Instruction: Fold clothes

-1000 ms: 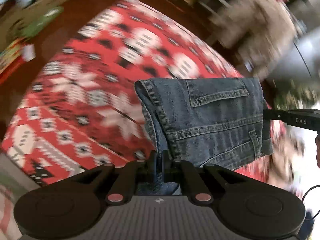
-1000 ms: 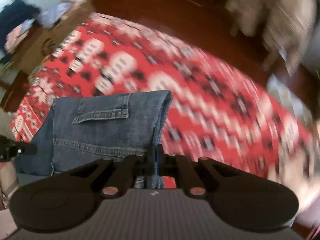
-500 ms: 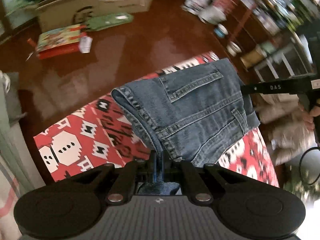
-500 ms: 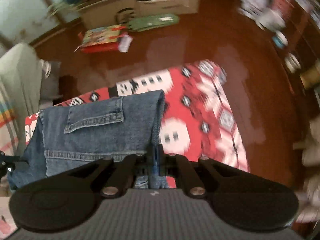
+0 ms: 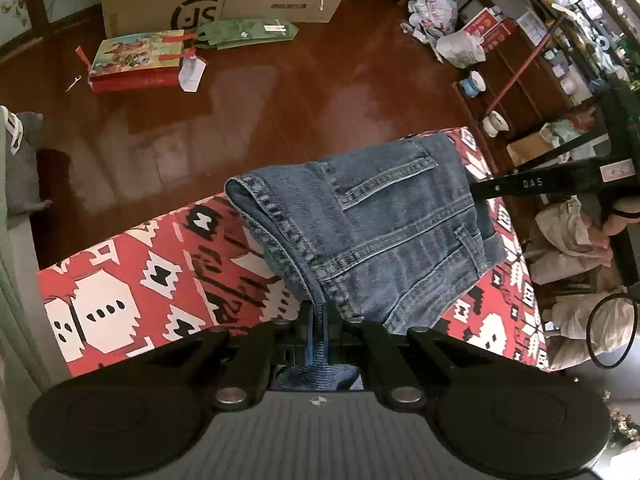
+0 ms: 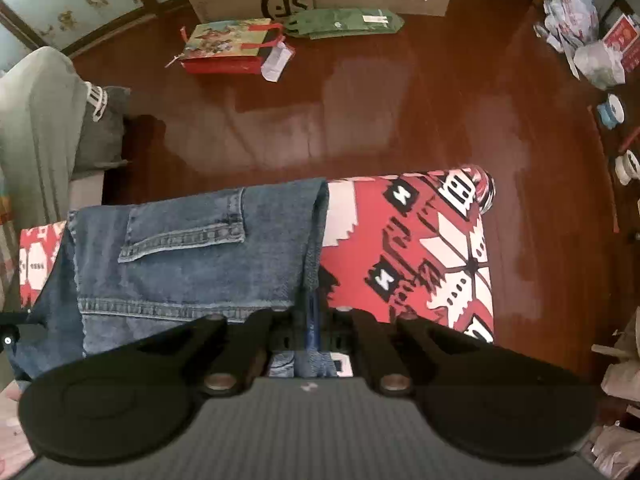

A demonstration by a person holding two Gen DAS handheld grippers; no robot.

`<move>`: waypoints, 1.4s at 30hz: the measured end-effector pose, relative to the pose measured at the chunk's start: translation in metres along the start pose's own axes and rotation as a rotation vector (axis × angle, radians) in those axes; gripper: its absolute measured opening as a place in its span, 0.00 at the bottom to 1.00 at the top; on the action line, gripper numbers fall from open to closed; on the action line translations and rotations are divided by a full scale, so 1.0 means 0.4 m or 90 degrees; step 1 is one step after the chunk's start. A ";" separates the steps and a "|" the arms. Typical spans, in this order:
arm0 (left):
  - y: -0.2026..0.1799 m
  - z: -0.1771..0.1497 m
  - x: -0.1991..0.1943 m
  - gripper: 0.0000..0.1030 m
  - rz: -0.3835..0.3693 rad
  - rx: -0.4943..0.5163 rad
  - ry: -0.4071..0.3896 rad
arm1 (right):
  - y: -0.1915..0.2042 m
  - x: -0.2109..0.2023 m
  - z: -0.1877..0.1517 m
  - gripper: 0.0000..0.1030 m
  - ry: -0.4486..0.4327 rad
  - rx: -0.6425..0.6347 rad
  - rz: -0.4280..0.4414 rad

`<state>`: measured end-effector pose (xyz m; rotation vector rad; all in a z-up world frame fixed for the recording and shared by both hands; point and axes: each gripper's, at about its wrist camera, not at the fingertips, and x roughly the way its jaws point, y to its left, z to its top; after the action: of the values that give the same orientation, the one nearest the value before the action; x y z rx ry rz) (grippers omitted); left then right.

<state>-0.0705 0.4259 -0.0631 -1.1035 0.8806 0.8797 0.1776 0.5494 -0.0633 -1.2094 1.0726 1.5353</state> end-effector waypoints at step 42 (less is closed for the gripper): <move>0.235 -0.142 0.084 0.41 -0.233 0.084 0.084 | 0.317 -0.069 -0.564 0.17 -0.086 0.271 0.041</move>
<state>-0.1513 0.3958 -0.1393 -1.1696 0.7987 0.4444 0.1090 0.2983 -0.0572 -0.7757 1.2771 1.3257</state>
